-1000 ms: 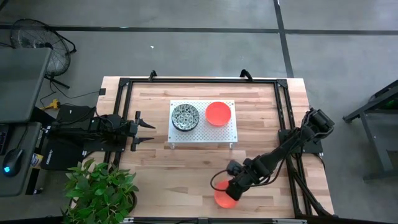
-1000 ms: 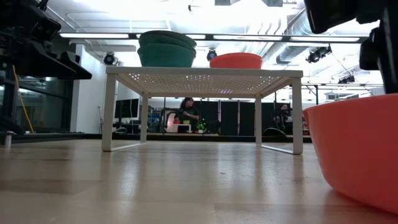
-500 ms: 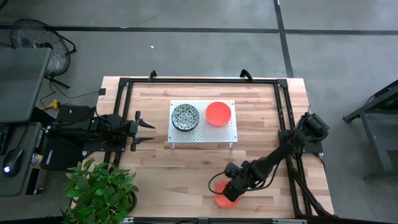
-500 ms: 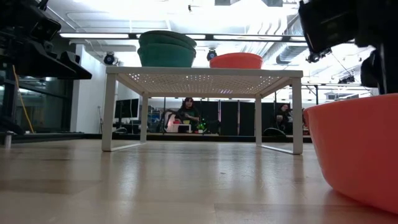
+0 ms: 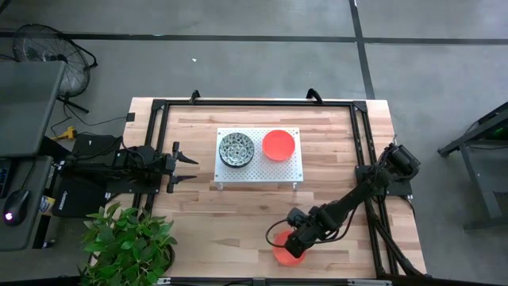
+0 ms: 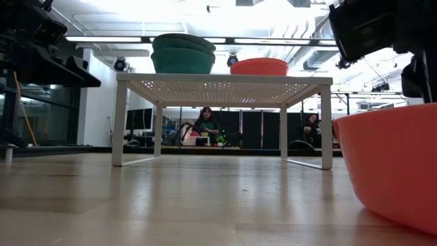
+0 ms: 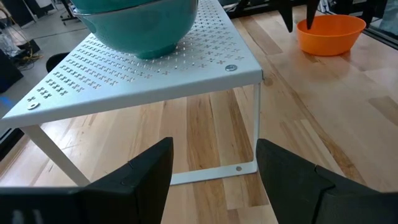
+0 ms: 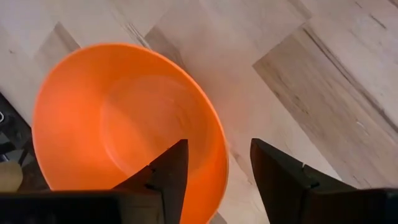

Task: Pick & Place Mini bowls
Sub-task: Stack the orange bowl on the orange bowl on the shelf

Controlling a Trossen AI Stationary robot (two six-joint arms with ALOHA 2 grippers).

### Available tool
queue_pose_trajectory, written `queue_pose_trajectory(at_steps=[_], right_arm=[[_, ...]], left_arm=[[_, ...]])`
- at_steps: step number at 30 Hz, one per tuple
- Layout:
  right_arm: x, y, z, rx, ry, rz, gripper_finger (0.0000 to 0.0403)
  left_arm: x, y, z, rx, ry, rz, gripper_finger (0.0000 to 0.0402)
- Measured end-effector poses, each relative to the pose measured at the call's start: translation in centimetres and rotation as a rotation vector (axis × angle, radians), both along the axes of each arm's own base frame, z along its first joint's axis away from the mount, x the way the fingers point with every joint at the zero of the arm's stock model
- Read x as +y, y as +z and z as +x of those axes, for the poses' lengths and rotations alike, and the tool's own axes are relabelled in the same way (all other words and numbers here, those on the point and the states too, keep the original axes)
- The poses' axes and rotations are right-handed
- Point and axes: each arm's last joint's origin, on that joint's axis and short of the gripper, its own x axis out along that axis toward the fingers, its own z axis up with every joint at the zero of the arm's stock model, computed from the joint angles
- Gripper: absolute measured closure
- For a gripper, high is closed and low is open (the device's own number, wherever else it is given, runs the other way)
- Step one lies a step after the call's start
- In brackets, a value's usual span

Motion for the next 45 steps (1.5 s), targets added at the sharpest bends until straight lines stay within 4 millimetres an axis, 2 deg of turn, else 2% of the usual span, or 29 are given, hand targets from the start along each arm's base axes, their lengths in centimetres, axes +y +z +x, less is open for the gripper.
queue_pose_trajectory(at_steps=[15, 23, 28, 34, 41, 45], right_arm=[[0.0, -0.1, -0.1, 0.030, 0.002, 0.022, 0.0315], [-0.2, -0.2, -0.4, 0.067, -0.038, 0.011, 0.0394], [-0.5, -0.1, -0.1, 0.103, -0.055, 0.069, 0.0400], [-0.6, 0.9, 0.7, 0.086, -0.046, 0.108, 0.0401], [-0.7, 2.8, 1.7, 0.075, -0.029, 0.116, 0.0402], [-0.9, 4.6, 1.9, 0.111, -0.002, 0.099, 0.0402]], left_arm=[[0.0, 0.0, 0.0, 0.000, 0.000, 0.000, 0.0176], [0.0, 0.0, 0.0, 0.000, 0.000, 0.000, 0.0176], [0.0, 0.0, 0.0, 0.000, -0.001, 0.000, 0.0176], [0.0, 0.0, 0.0, 0.000, 0.000, 0.000, 0.0176], [0.0, 0.0, 0.0, 0.000, -0.001, 0.000, 0.0176], [0.0, 0.0, 0.0, 0.000, -0.001, -0.001, 0.0176]])
